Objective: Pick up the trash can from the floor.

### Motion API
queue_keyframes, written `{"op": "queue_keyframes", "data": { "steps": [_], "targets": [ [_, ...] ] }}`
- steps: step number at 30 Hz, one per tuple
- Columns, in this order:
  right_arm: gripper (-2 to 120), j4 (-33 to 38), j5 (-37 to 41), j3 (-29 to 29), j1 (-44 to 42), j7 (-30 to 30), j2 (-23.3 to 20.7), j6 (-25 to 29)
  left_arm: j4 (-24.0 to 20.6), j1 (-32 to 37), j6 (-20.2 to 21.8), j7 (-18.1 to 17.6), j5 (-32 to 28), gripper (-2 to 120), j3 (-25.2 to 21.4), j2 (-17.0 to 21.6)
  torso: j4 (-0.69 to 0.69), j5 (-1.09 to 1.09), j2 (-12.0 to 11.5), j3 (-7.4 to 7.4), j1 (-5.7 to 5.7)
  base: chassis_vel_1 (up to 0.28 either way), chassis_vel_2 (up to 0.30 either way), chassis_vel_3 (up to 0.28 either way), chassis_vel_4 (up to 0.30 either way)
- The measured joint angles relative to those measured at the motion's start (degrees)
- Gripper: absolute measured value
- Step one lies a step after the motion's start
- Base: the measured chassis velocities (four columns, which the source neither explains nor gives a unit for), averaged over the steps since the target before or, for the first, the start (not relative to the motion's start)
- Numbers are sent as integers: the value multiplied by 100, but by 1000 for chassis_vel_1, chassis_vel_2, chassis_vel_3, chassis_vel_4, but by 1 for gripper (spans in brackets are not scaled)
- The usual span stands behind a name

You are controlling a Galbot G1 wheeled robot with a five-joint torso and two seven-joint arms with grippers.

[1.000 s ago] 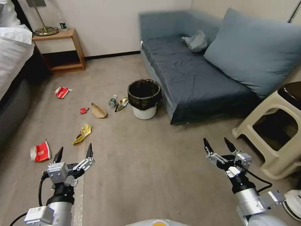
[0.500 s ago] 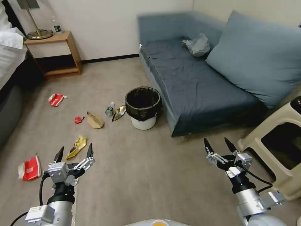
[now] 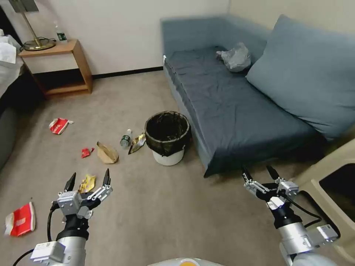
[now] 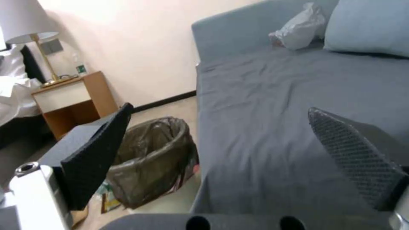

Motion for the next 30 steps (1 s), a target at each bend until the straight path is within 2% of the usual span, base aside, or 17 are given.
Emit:
{"op": "queue_keyframes", "data": {
  "steps": [21, 30],
  "targets": [
    [100, -32, 64, 39, 31, -63, -54, 38, 56, -71, 25, 9, -79, 100, 22, 16, 0, 0, 0, 0, 0, -164, 159, 160, -155],
    [100, -32, 106, 29, 30, -163, -23, 94, 56, -73, 100, 41, -245, 100, 25, 76, 0, 1, 0, 0, 0, -36, 43, 39, -41]
  ]
}}
